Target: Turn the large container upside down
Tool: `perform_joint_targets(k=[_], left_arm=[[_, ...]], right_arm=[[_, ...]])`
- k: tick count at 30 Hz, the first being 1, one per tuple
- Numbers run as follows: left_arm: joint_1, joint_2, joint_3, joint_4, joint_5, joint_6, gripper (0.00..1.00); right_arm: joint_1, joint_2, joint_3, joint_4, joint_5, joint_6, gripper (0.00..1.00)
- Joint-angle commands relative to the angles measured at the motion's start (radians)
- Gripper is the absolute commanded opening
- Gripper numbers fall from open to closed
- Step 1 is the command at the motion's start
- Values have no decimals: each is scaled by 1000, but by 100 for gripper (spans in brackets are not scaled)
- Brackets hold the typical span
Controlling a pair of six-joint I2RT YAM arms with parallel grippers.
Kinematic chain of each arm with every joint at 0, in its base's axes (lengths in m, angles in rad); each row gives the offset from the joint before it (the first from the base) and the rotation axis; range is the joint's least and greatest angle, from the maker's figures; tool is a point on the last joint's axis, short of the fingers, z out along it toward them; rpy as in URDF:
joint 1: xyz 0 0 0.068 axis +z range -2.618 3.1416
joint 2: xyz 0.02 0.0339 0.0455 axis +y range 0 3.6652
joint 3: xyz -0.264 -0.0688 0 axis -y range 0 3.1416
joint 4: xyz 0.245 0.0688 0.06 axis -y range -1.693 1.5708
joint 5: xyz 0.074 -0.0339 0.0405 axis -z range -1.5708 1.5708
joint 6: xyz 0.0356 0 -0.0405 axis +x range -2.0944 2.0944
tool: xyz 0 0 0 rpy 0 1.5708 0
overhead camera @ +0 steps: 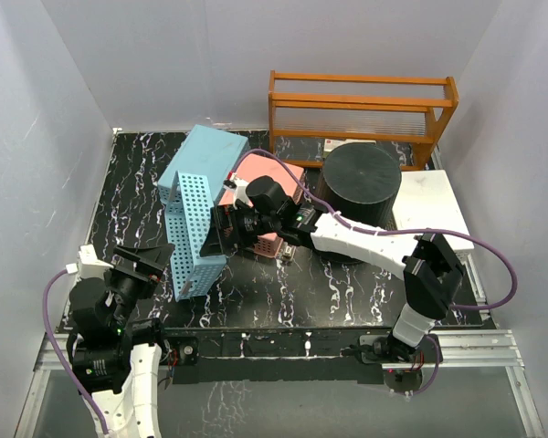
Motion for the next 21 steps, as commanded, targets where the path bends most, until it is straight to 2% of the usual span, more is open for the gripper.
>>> perform_joint_targets(k=[1, 6, 13, 21], left_arm=[[-2, 25, 39, 5, -44, 2, 79], [-3, 7, 79, 21, -87, -42, 79], [-4, 12, 252, -128, -309, -79, 80], [-4, 112, 402, -203, -394, 7, 81]], right_arm=[[6, 23, 86, 86, -24, 2, 96], [17, 68, 138, 116, -55, 13, 96], [50, 189, 271, 108, -98, 9, 96], [108, 306, 402, 97, -117, 11, 96]])
